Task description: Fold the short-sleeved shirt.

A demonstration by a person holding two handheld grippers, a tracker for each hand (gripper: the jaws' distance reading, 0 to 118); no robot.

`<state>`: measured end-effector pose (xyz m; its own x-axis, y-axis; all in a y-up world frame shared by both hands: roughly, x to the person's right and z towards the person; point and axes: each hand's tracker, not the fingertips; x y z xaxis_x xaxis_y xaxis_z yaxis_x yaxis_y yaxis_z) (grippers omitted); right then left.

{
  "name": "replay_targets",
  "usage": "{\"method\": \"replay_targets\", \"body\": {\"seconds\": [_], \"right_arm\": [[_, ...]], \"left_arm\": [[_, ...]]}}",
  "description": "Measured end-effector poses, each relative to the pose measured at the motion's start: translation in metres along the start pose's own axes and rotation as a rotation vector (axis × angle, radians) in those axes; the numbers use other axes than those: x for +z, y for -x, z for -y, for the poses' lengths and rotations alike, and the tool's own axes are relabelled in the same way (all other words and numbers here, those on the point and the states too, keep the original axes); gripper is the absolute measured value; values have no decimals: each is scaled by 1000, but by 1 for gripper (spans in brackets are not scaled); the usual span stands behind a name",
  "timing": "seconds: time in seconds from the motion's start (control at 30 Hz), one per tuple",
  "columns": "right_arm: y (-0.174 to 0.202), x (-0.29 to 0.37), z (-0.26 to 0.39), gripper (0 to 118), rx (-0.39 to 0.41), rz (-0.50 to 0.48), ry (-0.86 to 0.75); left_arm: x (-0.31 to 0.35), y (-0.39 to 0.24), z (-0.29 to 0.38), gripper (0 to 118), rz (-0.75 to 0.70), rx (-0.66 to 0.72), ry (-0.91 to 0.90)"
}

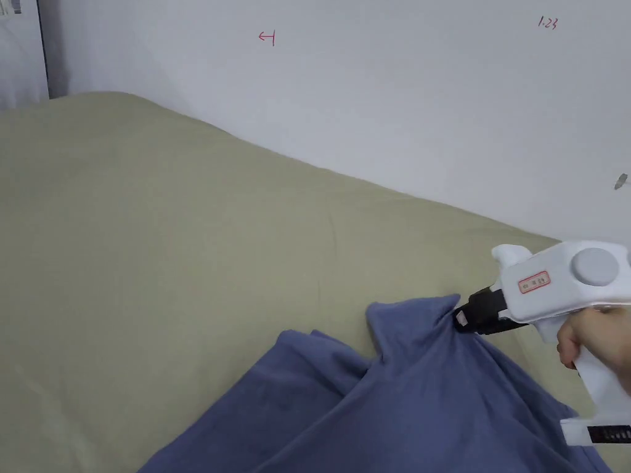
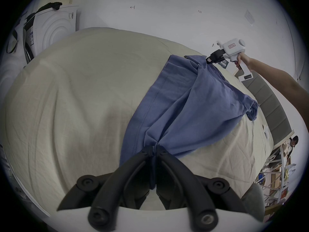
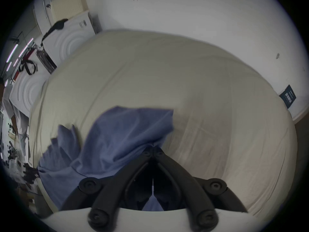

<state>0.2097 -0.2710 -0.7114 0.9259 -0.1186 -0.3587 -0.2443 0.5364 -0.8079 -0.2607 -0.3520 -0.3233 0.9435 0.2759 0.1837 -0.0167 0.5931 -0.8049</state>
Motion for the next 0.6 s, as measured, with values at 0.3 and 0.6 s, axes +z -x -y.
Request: {"method": "replay_targets", "body": {"seconds": [0.3,0.6], "right_arm": [[39,129,22,0,58,41,-338],[62,249,3,0,92,222,-605]], "left_arm": [[34,3,-42,4,95,34,-138],[80,-26,-191,4,97,-149,-333]]}}
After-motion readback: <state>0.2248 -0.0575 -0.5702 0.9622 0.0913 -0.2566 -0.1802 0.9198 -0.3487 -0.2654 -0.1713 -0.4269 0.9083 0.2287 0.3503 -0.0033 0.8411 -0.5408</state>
